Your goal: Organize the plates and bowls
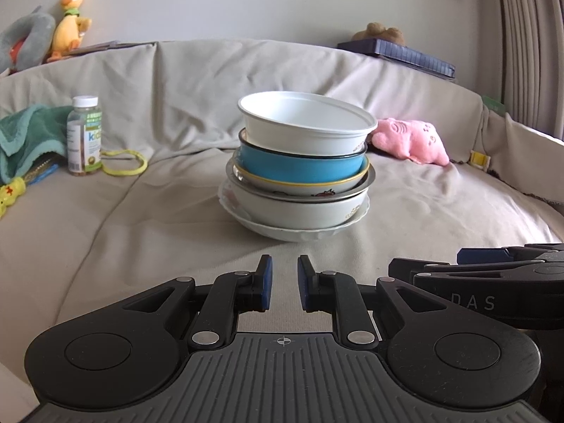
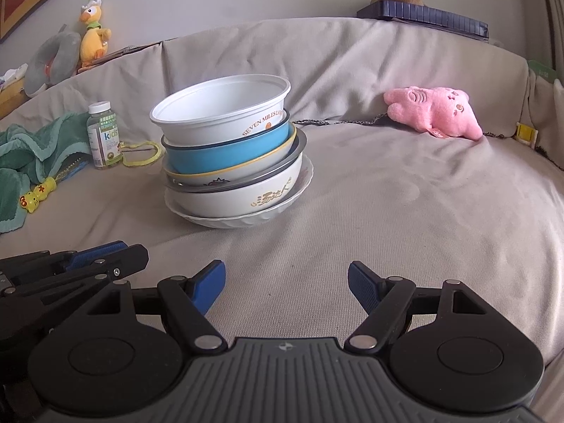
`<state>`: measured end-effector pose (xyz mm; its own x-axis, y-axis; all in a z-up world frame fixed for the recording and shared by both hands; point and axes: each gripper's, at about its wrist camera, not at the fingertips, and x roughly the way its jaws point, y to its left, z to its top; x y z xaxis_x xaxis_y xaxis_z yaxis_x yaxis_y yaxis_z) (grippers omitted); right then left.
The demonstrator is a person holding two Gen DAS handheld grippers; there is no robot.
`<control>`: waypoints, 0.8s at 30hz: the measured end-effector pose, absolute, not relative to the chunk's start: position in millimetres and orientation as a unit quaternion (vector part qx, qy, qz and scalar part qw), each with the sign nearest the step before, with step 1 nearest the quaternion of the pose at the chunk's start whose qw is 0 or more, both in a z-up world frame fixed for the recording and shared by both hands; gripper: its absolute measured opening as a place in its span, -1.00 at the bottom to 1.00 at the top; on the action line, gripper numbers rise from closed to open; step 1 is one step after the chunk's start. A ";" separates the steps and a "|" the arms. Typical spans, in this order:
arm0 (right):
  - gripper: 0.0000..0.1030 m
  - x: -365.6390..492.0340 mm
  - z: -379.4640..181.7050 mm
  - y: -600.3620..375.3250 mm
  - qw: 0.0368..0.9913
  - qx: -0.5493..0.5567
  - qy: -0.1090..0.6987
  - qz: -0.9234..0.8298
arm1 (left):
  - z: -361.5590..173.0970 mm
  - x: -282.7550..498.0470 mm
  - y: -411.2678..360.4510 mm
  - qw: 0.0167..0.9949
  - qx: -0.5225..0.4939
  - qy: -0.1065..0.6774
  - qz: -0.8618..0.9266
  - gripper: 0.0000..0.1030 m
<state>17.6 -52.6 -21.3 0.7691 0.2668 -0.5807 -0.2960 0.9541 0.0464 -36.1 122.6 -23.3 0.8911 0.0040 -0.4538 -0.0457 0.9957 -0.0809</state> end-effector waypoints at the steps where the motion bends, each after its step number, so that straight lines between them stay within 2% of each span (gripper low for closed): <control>1: 0.51 17.8 -21.5 -52.4 0.940 -0.024 0.306 0.149 | -23.1 -36.1 122.8 0.971 -0.045 0.233 0.013 -0.64; 24: 0.51 20.1 -24.0 -54.4 0.937 -0.024 0.314 0.153 | -24.7 -32.9 123.2 0.969 -0.041 0.242 0.017 -0.64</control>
<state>20.1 -54.4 -24.0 0.7555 0.2713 -0.5963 -0.3019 0.9520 0.0507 -32.9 123.2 -24.7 0.8822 0.0130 -0.4707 -0.0525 0.9961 -0.0709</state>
